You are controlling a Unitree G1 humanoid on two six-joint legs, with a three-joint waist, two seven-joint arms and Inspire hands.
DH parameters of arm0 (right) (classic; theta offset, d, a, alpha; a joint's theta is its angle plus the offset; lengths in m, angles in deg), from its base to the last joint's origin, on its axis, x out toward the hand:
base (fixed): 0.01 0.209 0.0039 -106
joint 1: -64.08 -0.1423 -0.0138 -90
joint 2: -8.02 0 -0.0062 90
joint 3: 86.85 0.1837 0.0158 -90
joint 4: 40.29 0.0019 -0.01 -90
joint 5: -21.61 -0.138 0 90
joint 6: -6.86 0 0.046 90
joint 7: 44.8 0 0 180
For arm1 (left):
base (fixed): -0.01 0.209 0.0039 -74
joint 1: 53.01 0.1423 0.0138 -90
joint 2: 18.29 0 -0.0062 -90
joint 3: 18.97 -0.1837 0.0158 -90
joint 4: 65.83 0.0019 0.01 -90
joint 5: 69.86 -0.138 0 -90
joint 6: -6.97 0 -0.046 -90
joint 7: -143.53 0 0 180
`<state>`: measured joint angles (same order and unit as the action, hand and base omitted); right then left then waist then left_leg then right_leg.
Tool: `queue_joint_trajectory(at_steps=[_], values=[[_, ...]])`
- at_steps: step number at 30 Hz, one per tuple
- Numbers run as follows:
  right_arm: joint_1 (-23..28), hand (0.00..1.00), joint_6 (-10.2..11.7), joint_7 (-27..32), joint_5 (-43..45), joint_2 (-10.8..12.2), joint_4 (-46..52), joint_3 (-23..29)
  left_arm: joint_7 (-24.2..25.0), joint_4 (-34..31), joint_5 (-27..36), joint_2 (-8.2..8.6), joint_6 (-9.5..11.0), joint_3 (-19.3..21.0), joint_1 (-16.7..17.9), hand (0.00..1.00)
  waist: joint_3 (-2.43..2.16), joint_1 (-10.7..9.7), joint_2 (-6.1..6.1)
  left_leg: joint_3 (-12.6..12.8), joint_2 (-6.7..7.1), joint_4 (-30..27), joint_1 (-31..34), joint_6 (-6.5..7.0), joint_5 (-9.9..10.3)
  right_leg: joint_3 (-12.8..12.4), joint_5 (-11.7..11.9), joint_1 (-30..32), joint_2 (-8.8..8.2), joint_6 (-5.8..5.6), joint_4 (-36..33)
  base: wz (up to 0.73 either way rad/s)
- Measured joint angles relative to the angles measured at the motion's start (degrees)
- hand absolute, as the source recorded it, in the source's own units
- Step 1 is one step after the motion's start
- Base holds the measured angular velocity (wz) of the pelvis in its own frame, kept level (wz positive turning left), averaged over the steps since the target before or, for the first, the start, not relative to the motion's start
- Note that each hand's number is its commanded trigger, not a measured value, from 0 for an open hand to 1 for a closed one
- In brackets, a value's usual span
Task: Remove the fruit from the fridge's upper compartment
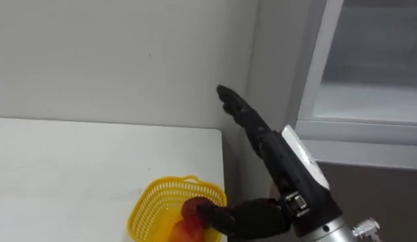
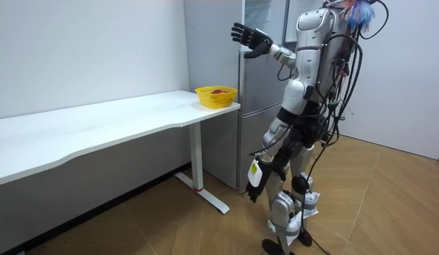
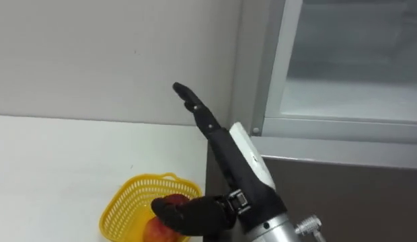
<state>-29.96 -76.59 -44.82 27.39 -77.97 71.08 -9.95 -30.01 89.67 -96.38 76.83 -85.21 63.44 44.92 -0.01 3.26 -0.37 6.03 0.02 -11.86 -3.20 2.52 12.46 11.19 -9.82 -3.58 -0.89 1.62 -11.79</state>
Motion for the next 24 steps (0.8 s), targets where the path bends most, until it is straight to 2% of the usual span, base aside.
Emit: queue_joint_trajectory(at_steps=[3, 6, 8, 12, 14, 18, 22, 24], values=[[1.0, 0.0, 0.5, 2.9, -1.3, 1.5, 0.2, 1.9, -0.7, 1.0, 0.0, 0.13, 0.1, 0.0, 0.3, 0.0, -0.27, -1.6, 0.49, 0.5, -0.12, 0.0, 0.2, -0.06, 0.0, -0.4, 0.0, 0.5, 0.12, 0.07, -0.1, -0.09], [2.4, 0.0, 0.7, 5.0, -1.4, 2.5, 1.3, 4.1, -0.7, 1.0, 0.1, 0.34, 0.1, 0.1, 0.8, 0.0, -0.47, -2.3, 0.94, 1.3, -0.21, 0.0, 0.3, -0.08, 0.0, -0.8, 0.1, 0.7, 0.22, 0.13, 0.1, -0.08], [4.0, 0.0, 1.6, 7.0, -2.8, 2.6, 1.8, 4.8, -0.7, 0.6, 0.1, 0.42, 0.2, 0.2, 1.1, 0.0, -0.6, -2.8, 1.06, 1.4, -0.16, 0.0, 0.3, -0.07, 0.0, -0.9, 0.1, 0.7, 0.21, 0.11, 0.3, 0.0], [8.1, 0.0, 2.5, 12.4, -4.7, 2.5, 1.3, 6.2, -1.5, 1.1, 0.1, 0.66, 0.2, 0.1, 1.1, 0.0, -0.55, -3.2, 1.06, 1.8, -0.11, 0.4, -0.4, -0.06, 0.0, -1.5, 0.0, 0.3, 0.28, 0.07, 0.4, -0.06], [9.6, 0.0, 2.8, 14.4, -4.7, 2.5, -0.4, 6.7, -2.4, 1.2, 0.1, 0.91, 0.1, 0.1, 1.1, 0.0, -0.48, -4.1, 1.0, 1.8, -0.08, 0.6, -0.4, -0.05, 0.0, -1.5, 0.0, 0.2, 0.26, -0.01, 0.6, -0.02], [11.4, 0.0, 5.6, 16.9, -4.2, 2.3, -2.5, 7.8, -3.8, 1.0, 0.1, 1.32, 0.2, 0.0, 0.9, 0.0, -0.32, -5.1, 0.88, 1.9, -0.12, 0.6, -0.5, -0.06, 0.1, -1.8, 0.0, 0.0, 0.39, -0.07, 1.1, 0.0], [12.3, 0.0, 6.7, 18.7, -4.7, 2.3, -2.7, 7.8, -4.4, 1.0, 0.2, 1.35, 0.2, -0.7, 0.8, 0.0, -0.26, -5.1, 0.72, 2.0, -0.12, 0.5, -0.8, -0.04, 0.1, -1.9, 0.0, -0.2, 0.42, -0.07, 1.3, 0.0], [12.4, 0.0, 8.5, 19.9, -6.0, 2.3, -4.0, 7.8, -4.7, 1.0, 2.2, 1.27, 0.1, -0.8, 0.9, 0.0, -0.28, -5.3, 0.77, 1.9, -0.11, 0.5, -0.8, -0.03, 0.1, -1.8, 0.0, -0.3, 0.41, -0.08, 1.3, 0.0]])
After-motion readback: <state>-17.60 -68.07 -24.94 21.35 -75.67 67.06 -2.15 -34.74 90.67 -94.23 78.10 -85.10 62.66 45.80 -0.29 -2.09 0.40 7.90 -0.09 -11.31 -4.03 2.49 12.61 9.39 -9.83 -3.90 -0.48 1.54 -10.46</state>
